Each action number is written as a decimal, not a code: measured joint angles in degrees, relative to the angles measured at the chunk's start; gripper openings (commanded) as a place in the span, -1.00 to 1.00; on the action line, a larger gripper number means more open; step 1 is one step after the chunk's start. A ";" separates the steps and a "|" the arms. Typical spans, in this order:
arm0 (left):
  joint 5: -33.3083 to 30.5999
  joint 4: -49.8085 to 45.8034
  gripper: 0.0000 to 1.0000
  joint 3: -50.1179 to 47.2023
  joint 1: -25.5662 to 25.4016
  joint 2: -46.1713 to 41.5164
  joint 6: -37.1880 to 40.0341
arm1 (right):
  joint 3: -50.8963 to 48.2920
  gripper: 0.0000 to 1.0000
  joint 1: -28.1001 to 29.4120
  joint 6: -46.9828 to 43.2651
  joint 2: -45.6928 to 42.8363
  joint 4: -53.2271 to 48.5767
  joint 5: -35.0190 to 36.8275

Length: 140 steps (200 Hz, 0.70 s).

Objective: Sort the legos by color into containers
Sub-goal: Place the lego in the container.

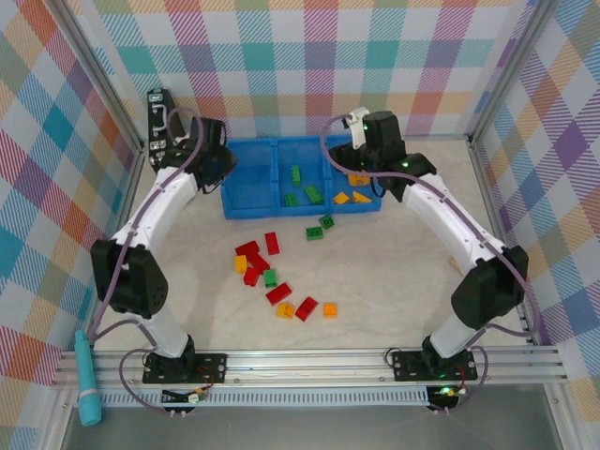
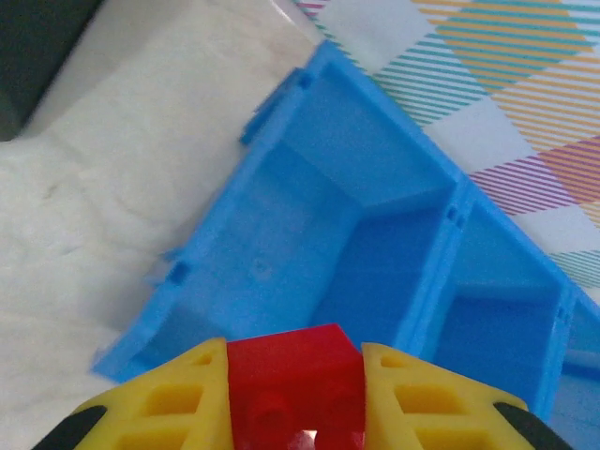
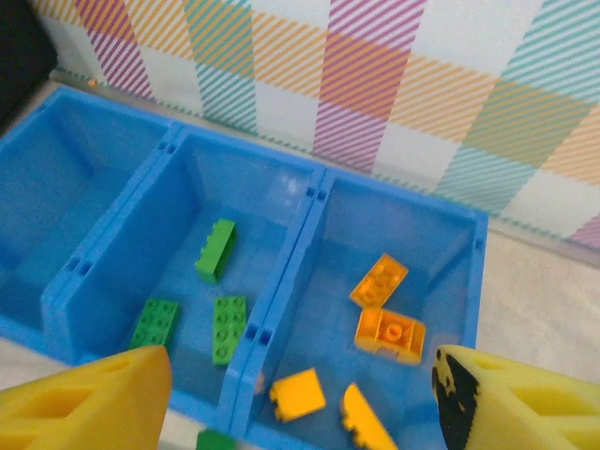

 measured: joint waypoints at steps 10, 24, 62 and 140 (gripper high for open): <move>-0.04 0.55 -0.40 2.05 -0.66 2.73 0.70 | -0.59 0.48 0.00 1.29 -0.85 -1.53 -0.70; -0.42 1.36 -0.38 4.94 -1.60 6.60 1.60 | -1.79 0.48 0.00 3.02 -1.95 -3.52 -1.68; -1.79 1.42 -0.34 11.47 -3.32 15.72 3.78 | -8.20 0.49 0.00 7.21 -6.69 -8.39 -3.17; -2.99 -2.08 0.03 18.03 -3.69 23.78 5.84 | -12.96 0.49 0.00 10.38 -13.60 -13.42 -2.99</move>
